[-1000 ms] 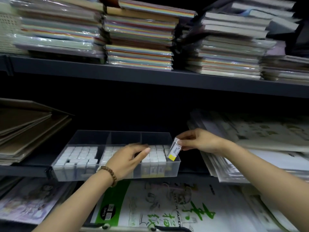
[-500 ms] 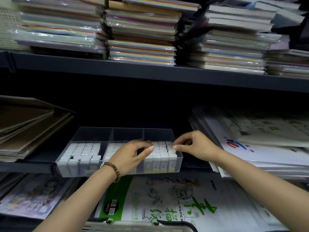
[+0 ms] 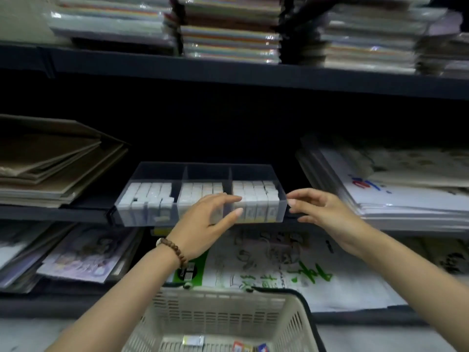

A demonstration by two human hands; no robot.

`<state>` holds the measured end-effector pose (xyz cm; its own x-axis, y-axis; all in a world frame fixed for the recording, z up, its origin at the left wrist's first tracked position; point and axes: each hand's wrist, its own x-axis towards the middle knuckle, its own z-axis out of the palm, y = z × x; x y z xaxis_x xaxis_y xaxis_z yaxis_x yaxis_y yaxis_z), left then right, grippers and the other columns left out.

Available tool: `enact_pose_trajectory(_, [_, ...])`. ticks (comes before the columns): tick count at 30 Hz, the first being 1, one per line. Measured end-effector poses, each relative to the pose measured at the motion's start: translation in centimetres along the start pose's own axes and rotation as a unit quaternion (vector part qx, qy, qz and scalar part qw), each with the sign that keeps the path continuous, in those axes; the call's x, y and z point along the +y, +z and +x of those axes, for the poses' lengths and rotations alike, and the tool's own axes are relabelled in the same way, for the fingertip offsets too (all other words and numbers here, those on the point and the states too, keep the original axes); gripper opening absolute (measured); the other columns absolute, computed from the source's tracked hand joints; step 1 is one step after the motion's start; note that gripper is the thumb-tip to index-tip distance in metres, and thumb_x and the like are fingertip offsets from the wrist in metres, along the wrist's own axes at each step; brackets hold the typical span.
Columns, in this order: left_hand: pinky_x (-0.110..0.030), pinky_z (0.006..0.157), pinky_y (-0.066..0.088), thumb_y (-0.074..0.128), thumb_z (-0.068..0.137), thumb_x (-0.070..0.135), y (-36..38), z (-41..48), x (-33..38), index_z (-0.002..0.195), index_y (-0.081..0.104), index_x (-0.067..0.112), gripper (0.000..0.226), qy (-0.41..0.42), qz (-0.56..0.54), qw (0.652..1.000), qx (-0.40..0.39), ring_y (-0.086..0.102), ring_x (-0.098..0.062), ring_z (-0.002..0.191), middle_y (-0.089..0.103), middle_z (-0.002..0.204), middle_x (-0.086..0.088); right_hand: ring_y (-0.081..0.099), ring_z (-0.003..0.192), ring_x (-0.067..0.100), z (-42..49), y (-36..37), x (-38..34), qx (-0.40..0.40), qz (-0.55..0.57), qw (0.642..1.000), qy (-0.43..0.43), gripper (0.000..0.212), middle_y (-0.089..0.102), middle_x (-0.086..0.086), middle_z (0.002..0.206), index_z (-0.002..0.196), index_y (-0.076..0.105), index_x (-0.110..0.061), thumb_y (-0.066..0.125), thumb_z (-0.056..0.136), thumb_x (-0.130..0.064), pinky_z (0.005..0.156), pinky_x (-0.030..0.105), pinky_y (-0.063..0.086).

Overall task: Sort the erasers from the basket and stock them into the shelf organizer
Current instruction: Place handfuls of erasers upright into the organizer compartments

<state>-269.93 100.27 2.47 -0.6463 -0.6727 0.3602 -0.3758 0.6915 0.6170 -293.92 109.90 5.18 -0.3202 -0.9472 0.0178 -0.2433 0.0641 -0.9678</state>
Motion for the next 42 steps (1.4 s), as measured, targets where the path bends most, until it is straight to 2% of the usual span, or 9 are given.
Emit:
enact_pose_trajectory(4, [0.004, 0.086, 0.029, 0.035, 0.079, 0.073, 2.2, -5.1, -1.3, 0.113, 0.05, 0.054, 0.042, -0.037, -0.047, 0.997, -0.043, 0.036, 0.025, 0.111, 0.043, 0.114, 0.042, 0.069, 0.075, 0.007, -3.4, 2.6, 5.0, -0.089, 0.026, 0.992, 0.081, 0.01, 0.074, -0.002, 0.082, 0.092, 0.071, -0.018, 0.07, 0.082, -0.016, 0.06, 0.015, 0.052])
enact_pose_trajectory(8, [-0.006, 0.089, 0.035, 0.044, 0.084, 0.059, 6.5, -10.5, -5.4, 0.112, 0.06, 0.039, 0.037, -0.149, -0.098, 0.977, -0.118, 0.047, 0.015, 0.109, 0.058, 0.114, 0.026, 0.066, 0.072, 0.009, -5.9, 6.5, 13.2, -0.148, -0.011, 0.965, 0.215, 0.009, 0.071, -0.001, 0.082, 0.091, 0.068, -0.017, 0.067, 0.084, -0.011, 0.061, 0.017, 0.051])
enact_pose_trajectory(16, [0.0, 0.075, 0.04, 0.047, 0.098, 0.029, 15.3, -21.3, -13.8, 0.11, 0.064, 0.008, 0.03, -0.373, -0.119, 0.868, -0.305, 0.054, -0.009, 0.098, 0.061, 0.111, -0.001, 0.056, 0.059, 0.01, -11.5, 12.6, 28.3, -0.172, -0.06, 0.881, 0.437, 0.009, 0.061, 0.004, 0.071, 0.08, 0.064, -0.011, 0.063, 0.088, -0.007, 0.059, 0.021, 0.049])
enact_pose_trajectory(19, [-0.025, 0.095, 0.044, 0.037, 0.1, 0.037, 16.9, -24.5, -16.7, 0.11, 0.061, 0.008, 0.039, -0.439, -0.095, 0.804, -0.39, 0.057, -0.022, 0.107, 0.06, 0.113, -0.008, 0.047, 0.045, 0.008, -13.5, 14.2, 32.1, -0.21, -0.111, 0.847, 0.475, 0.022, 0.052, 0.004, 0.058, 0.065, 0.058, -0.012, 0.065, 0.086, -0.009, 0.047, 0.019, 0.042])
enact_pose_trajectory(24, [-0.027, 0.108, 0.031, 0.041, 0.1, 0.026, 18.7, -28.4, -19.1, 0.132, 0.052, 0.005, 0.039, -0.453, -0.075, 0.754, -0.471, 0.042, -0.023, 0.132, 0.046, 0.142, -0.012, 0.057, 0.07, 0.012, -16.0, 16.6, 36.2, -0.213, -0.174, 0.853, 0.444, 0.022, 0.062, 0.011, 0.091, 0.101, 0.065, -0.002, 0.071, 0.081, -0.009, 0.063, 0.018, 0.042])
enact_pose_trajectory(28, [-0.022, 0.102, 0.031, 0.039, 0.101, 0.015, 19.3, -28.5, -19.8, 0.125, 0.054, -0.002, 0.033, -0.447, -0.086, 0.744, -0.489, 0.043, -0.025, 0.13, 0.052, 0.133, -0.012, 0.055, 0.071, 0.013, -17.1, 17.1, 37.3, -0.189, -0.156, 0.877, 0.412, 0.021, 0.055, -0.002, 0.078, 0.088, 0.06, -0.009, 0.074, 0.075, 0.0, 0.068, 0.025, 0.047])
enact_pose_trajectory(31, [-0.025, 0.1, 0.035, 0.042, 0.1, 0.016, 19.9, -28.7, -20.2, 0.128, 0.054, 0.001, 0.034, -0.447, -0.043, 0.748, -0.488, 0.047, -0.026, 0.127, 0.054, 0.132, -0.014, 0.059, 0.086, 0.021, -17.3, 17.2, 37.8, -0.186, -0.148, 0.879, 0.414, 0.02, 0.065, 0.013, 0.091, 0.081, 0.059, -0.009, 0.073, 0.075, 0.005, 0.077, 0.034, 0.048])
enact_pose_trajectory(38, [-0.028, 0.096, 0.044, 0.055, 0.093, 0.028, 20.5, -29.0, -20.6, 0.123, 0.061, 0.01, 0.035, -0.433, -0.007, 0.737, -0.518, 0.055, -0.023, 0.118, 0.06, 0.127, -0.01, 0.057, 0.086, 0.015, -17.7, 18.4, 38.2, -0.223, -0.163, 0.871, 0.407, 0.026, 0.065, 0.015, 0.096, 0.102, 0.067, 0.007, 0.072, 0.079, -0.004, 0.073, 0.018, 0.041])
enact_pose_trajectory(42, [-0.026, 0.097, 0.044, 0.067, 0.085, 0.013, 20.3, -29.2, -20.7, 0.109, 0.067, -0.003, 0.028, -0.428, -0.066, 0.757, -0.489, 0.058, -0.025, 0.115, 0.063, 0.121, -0.014, 0.059, 0.076, 0.01, -17.7, 19.5, 37.7, -0.251, -0.143, 0.864, 0.413, 0.016, 0.065, 0.005, 0.084, 0.091, 0.068, 0.0, 0.074, 0.079, -0.007, 0.066, 0.011, 0.046])
